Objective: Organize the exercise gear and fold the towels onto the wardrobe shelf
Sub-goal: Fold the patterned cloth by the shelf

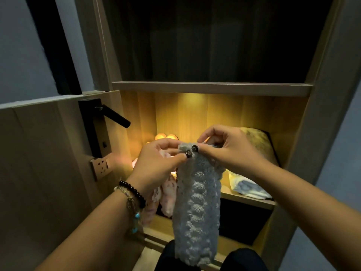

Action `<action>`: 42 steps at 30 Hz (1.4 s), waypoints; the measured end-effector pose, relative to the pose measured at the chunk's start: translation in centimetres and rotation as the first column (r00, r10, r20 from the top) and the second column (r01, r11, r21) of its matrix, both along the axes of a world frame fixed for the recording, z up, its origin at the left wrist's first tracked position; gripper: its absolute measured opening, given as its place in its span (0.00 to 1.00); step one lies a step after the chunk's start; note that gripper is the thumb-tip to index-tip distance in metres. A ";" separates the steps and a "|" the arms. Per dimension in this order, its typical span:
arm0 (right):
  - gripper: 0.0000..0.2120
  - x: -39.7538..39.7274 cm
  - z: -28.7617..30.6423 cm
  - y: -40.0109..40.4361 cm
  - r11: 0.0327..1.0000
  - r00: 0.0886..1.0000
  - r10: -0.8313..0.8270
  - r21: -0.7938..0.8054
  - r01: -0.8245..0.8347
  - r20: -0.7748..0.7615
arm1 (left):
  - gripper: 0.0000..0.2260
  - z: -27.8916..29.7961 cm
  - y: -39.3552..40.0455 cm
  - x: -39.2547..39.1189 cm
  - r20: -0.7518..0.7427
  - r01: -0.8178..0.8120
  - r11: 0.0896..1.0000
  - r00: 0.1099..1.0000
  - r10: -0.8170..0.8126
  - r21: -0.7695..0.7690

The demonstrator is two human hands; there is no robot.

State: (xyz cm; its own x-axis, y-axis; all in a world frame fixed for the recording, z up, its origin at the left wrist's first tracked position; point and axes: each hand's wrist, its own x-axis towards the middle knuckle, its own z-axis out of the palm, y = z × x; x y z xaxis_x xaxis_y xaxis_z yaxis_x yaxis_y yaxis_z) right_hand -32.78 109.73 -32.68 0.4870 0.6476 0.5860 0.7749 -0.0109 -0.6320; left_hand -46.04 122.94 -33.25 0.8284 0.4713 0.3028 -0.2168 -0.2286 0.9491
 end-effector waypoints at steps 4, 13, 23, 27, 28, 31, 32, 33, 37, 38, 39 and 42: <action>0.09 2.1 -0.3 1.0 0.964 0.999 -0.004 -0.266 0.016 0.045 | 0.07 -0.6 3.0 1.2 -0.091 -0.064 0.994 0.993 0.071 0.083; 0.07 7.0 -2.1 3.0 0.824 0.999 0.042 -0.566 -0.023 0.021 | 0.07 -1.7 7.9 2.6 -0.212 0.023 0.999 0.977 -0.029 -0.028; 0.05 6.8 -4.1 6.2 0.948 0.993 -0.114 -0.296 0.118 0.031 | 0.05 -4.9 11.9 4.5 -0.230 -0.172 0.923 0.938 0.261 0.345; 0.03 6.0 -6.0 5.3 0.967 0.988 -0.134 -0.207 0.146 0.073 | 0.05 -6.9 11.1 3.7 -0.187 -0.194 0.912 0.943 0.275 0.360; 0.03 5.7 -6.9 4.8 0.970 0.989 -0.135 -0.194 0.145 0.065 | 0.05 -7.7 10.7 3.1 -0.184 -0.184 0.917 0.948 0.261 0.354; 0.07 4.5 -10.0 3.2 0.978 0.993 -0.119 -0.173 0.118 0.004 | 0.05 -10.7 9.1 1.2 -0.186 -0.139 0.927 0.959 0.214 0.349; 0.08 3.9 -11.4 2.7 0.976 0.994 -0.109 -0.190 0.105 -0.015 | 0.05 -12.0 8.5 0.3 -0.199 -0.124 0.931 0.959 0.202 0.344; 0.07 3.3 -12.8 2.0 0.972 0.995 -0.098 -0.216 0.090 -0.029 | 0.05 -13.2 7.9 -0.6 -0.215 -0.110 0.936 0.958 0.189 0.335; 0.09 0.4 -18.5 -0.4 0.946 0.996 -0.025 -0.324 -0.004 -0.084 | 0.07 -18.9 5.9 -4.4 -0.273 -0.069 0.920 0.944 0.185 0.385; 0.10 -0.4 -19.9 -0.9 0.934 0.996 -0.007 -0.357 -0.027 -0.094 | 0.07 -20.3 5.5 -5.3 -0.293 -0.065 0.905 0.934 0.204 0.421; 0.10 -1.2 -21.3 -1.4 0.917 0.994 0.013 -0.396 -0.056 -0.110 | 0.07 -21.6 4.9 -6.2 -0.310 -0.062 0.894 0.926 0.218 0.443; 0.09 -3.3 -24.9 -2.4 0.893 0.990 0.052 -0.437 -0.104 -0.129 | 0.09 -24.1 3.4 -8.6 -0.322 -0.076 0.904 0.919 0.228 0.421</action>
